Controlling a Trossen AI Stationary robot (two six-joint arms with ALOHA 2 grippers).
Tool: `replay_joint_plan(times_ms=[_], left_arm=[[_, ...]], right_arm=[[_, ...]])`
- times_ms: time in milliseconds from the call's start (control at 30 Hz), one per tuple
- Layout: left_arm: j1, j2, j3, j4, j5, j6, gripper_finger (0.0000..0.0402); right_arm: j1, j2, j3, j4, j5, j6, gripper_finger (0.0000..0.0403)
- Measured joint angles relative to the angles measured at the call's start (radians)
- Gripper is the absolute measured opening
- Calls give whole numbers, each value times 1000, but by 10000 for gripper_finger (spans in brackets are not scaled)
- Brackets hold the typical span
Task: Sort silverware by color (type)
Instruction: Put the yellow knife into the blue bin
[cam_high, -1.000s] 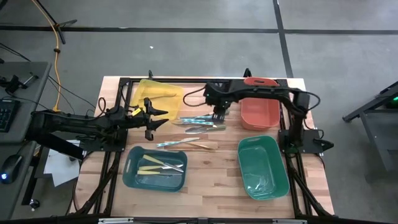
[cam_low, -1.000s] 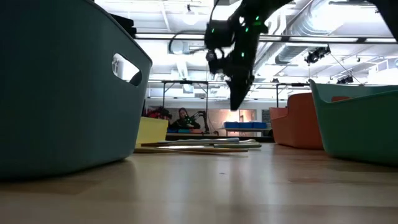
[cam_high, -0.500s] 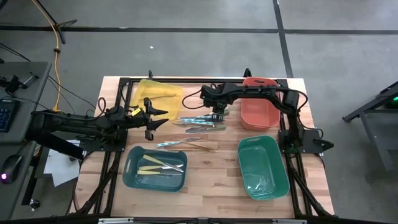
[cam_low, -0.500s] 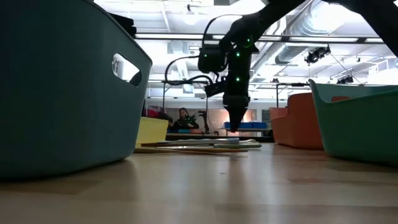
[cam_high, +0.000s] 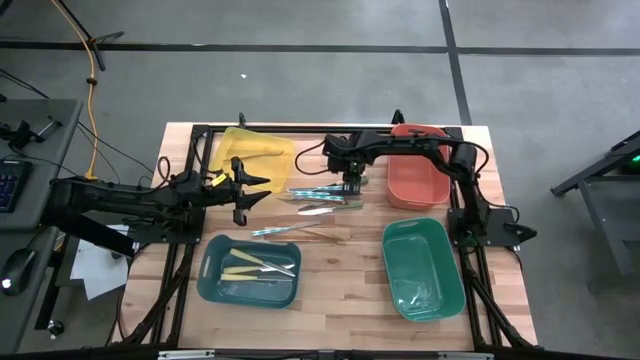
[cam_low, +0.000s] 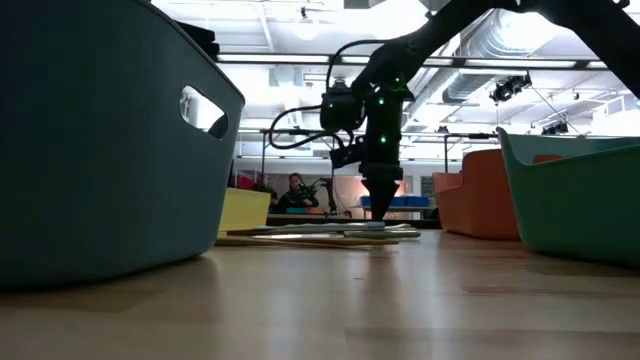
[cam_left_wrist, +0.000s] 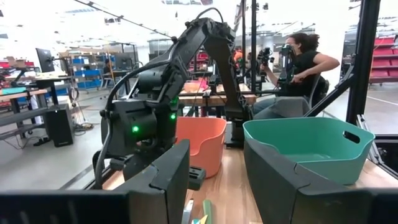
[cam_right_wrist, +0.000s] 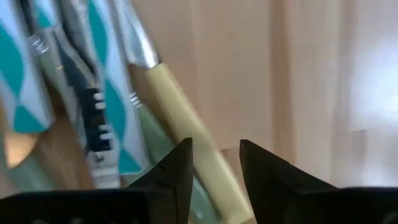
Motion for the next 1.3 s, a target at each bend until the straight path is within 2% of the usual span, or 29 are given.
replay_joint_plan(times_ms=[900,1000,1133,1300], left_arm=[[1,0,0,1,0,0,143],[0,0,0,1,0,0,143],[1,0,0,1,0,0,143],[1,0,0,1,0,0,143]], right_arm=[[-2,59,4,15,41,-45,113],[-2,60,4,11,49,-44,95],[-2,61,3,7,52,-25,40],[-3,62,3,4,60,-21,35]])
